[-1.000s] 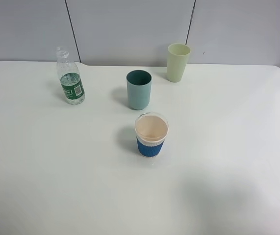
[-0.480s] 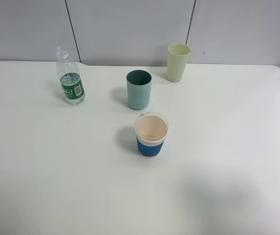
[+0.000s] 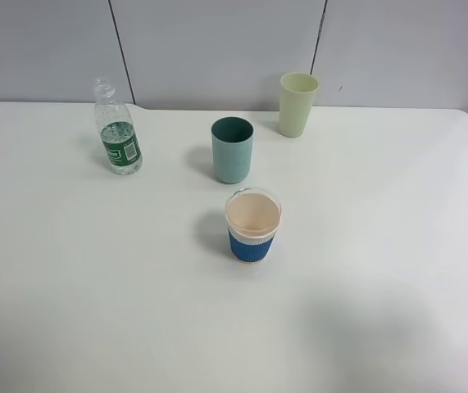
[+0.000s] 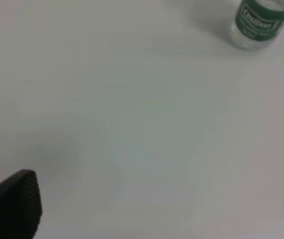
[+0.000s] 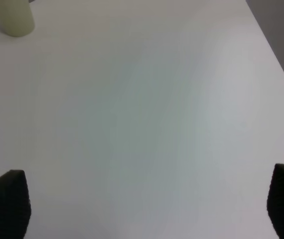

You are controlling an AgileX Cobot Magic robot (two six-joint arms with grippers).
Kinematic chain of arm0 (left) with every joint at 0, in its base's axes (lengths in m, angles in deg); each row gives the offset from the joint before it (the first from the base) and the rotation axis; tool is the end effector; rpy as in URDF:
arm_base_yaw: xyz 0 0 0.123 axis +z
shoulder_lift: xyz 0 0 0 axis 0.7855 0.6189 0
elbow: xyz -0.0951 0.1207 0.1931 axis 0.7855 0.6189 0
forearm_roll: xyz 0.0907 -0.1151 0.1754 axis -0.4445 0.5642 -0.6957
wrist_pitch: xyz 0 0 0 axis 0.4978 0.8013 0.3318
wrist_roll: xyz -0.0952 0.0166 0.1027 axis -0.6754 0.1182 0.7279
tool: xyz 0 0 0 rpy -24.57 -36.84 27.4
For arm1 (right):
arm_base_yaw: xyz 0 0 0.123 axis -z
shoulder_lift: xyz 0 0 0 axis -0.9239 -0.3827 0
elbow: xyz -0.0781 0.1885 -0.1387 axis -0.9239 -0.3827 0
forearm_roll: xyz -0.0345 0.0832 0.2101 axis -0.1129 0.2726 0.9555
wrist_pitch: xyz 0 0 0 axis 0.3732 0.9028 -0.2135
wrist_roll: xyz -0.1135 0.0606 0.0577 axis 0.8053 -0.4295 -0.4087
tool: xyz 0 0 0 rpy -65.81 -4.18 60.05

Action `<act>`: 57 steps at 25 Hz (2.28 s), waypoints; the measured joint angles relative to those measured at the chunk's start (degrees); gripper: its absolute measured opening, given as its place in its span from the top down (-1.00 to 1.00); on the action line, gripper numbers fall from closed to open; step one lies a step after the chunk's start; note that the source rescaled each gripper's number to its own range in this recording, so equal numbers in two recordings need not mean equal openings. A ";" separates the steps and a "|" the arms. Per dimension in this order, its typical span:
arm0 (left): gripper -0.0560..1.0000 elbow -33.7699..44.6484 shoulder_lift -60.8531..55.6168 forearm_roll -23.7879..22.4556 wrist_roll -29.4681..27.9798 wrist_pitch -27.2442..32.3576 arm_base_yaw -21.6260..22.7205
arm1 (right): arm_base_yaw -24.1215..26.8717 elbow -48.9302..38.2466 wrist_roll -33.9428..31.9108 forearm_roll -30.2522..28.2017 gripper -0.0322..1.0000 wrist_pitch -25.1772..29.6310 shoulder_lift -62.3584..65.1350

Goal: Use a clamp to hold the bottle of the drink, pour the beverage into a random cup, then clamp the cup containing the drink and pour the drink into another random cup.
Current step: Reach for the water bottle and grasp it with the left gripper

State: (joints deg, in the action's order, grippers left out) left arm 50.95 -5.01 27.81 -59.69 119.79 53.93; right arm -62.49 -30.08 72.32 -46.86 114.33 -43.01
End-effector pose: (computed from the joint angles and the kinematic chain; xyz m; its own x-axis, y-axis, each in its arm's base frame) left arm 0.1664 0.0058 0.2285 -0.6362 -0.0582 -0.7693 -0.0571 0.9980 -0.0283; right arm 0.0563 -0.0061 0.2439 -0.4537 0.0278 -0.8907 0.0889 0.9959 -0.0142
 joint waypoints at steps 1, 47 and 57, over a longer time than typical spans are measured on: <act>-1.00 0.00 0.36 0.05 0.05 -0.13 0.00 | 0.00 0.00 0.00 0.00 -0.99 0.00 0.00; -1.00 6.58 23.60 11.08 10.12 -22.20 -1.82 | 0.00 0.00 0.00 0.00 -0.99 0.00 0.00; -1.00 6.58 34.47 16.09 10.06 -35.77 -5.20 | 0.00 0.00 0.00 0.00 -0.99 0.00 0.00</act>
State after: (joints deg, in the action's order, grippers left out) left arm 57.53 29.46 43.90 -49.64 84.02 48.73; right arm -62.49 -30.08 72.32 -46.86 114.33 -43.01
